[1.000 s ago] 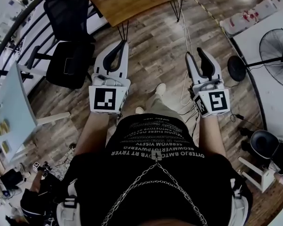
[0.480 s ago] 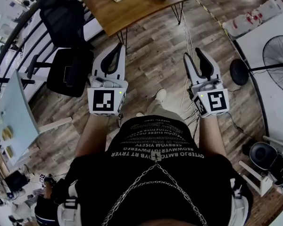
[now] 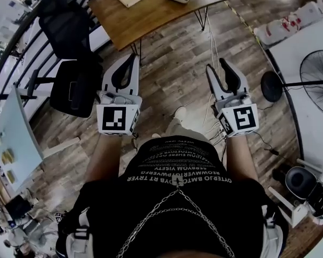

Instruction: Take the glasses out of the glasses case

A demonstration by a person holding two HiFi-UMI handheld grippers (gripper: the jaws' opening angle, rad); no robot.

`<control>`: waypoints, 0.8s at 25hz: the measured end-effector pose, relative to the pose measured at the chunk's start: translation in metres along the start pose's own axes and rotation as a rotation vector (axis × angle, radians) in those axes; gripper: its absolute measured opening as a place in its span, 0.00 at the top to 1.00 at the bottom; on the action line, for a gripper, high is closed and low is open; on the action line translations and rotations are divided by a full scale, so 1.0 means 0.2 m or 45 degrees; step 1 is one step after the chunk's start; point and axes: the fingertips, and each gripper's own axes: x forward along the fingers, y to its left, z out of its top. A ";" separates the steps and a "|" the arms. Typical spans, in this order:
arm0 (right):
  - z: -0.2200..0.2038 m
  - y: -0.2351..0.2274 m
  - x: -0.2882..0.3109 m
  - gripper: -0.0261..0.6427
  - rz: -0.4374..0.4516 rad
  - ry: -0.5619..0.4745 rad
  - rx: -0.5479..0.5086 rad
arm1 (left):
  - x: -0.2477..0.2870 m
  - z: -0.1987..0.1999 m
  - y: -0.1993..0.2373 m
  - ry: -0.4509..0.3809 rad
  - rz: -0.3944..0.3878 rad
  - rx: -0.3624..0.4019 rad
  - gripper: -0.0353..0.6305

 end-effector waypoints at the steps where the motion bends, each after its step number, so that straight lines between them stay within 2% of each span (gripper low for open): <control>1: 0.00 -0.02 0.01 0.73 0.006 -0.002 0.001 | 0.02 0.00 0.01 -0.001 0.006 -0.002 0.91; 8: 0.06 -0.17 0.07 0.73 0.021 -0.033 -0.008 | 0.19 0.07 0.01 -0.010 0.024 -0.033 0.91; 20: 0.08 -0.49 0.17 0.73 0.075 -0.067 -0.019 | 0.45 0.18 -0.06 -0.044 0.083 0.032 0.91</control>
